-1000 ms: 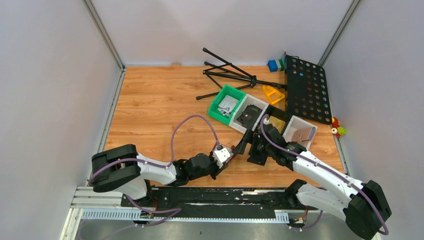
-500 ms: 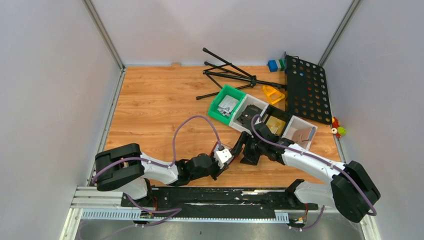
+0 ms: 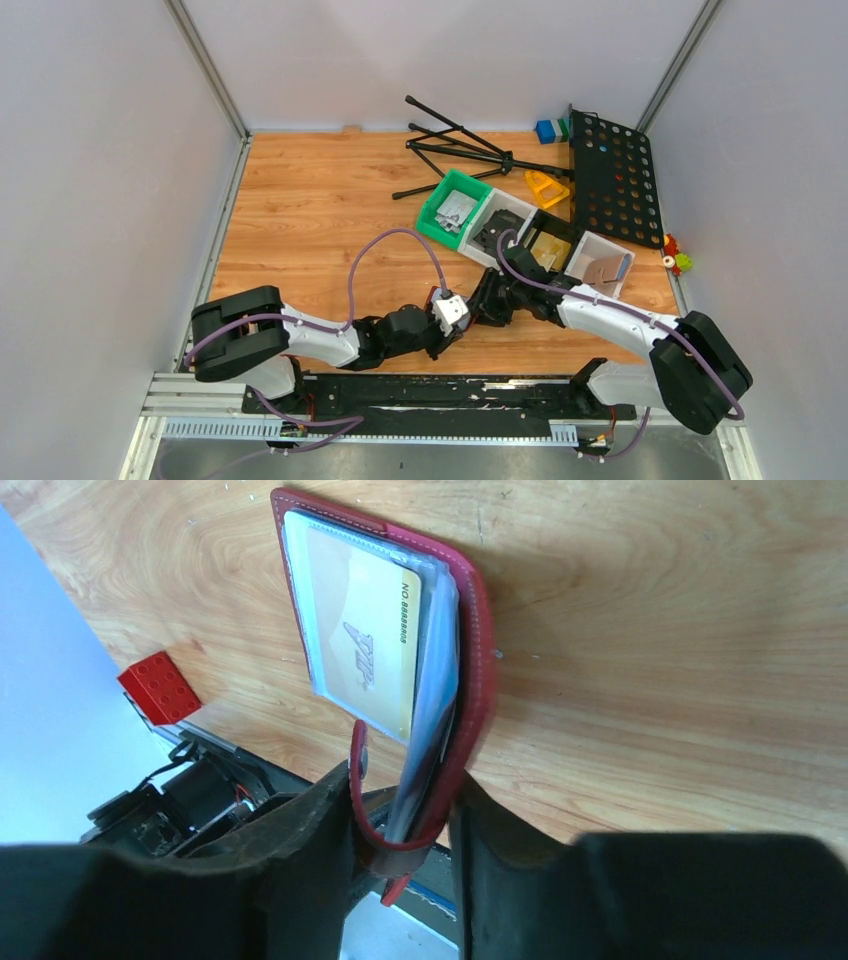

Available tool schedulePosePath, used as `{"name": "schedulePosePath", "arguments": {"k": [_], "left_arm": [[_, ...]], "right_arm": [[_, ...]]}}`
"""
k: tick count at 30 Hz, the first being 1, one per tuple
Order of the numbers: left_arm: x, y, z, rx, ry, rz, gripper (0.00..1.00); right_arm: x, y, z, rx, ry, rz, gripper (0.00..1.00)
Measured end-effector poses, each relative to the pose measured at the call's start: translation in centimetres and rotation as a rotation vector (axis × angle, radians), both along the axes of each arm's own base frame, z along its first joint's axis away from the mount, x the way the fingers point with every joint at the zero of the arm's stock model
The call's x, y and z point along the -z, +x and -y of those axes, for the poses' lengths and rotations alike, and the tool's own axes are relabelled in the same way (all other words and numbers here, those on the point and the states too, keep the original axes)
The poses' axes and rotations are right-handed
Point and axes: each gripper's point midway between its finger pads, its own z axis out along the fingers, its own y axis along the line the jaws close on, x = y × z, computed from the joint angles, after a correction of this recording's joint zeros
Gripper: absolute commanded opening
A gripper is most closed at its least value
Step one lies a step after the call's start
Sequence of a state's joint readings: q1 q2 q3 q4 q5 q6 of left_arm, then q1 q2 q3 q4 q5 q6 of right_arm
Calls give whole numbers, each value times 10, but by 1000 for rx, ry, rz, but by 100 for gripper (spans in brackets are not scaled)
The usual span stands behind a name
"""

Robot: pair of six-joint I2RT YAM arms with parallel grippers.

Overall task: Take the credit cards out of the card holder
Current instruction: Pick up the card holder from the center of the board.

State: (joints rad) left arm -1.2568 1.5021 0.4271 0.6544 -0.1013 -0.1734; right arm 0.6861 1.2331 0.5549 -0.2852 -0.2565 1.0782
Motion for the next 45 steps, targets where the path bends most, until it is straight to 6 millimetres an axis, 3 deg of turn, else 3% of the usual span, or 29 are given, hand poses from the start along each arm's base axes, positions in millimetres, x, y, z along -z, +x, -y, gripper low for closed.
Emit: {"name": "schedulePosePath", "arguments": {"k": [1, 4, 7, 13, 17, 22, 29, 33, 38, 45], "left_arm": [[0, -1, 0, 3, -1, -3, 31], [1, -4, -1, 10, 7, -20, 47], [-8, -9, -6, 16, 4, -43, 65], [-67, -6, -22, -6, -183, -165, 76], [-79, 17, -56, -119, -290, -263, 89], [-80, 16, -87, -193, -375, -377, 100], [-91, 23, -109, -266, -511, -515, 100], [-85, 22, -111, -271, -572, -630, 94], [-74, 9, -109, -235, -610, -777, 76], [-127, -1, -101, -56, -773, -745, 36]], "right_arm": [[1, 0, 0, -6, -3, 2, 13], [3, -2, 3, -28, -21, 12, 0], [7, -4, 7, -60, -47, 25, 0], [3, -10, 4, -206, -30, 106, 0], [-16, -15, 0, -292, 39, 219, 0], [-58, -17, -8, -351, 158, 382, 0], [-109, -23, -16, -398, 309, 535, 0], [-125, -29, -20, -426, 373, 565, 0], [-136, -36, -26, -453, 451, 568, 0], [-132, -41, -26, -455, 474, 536, 0]]}}
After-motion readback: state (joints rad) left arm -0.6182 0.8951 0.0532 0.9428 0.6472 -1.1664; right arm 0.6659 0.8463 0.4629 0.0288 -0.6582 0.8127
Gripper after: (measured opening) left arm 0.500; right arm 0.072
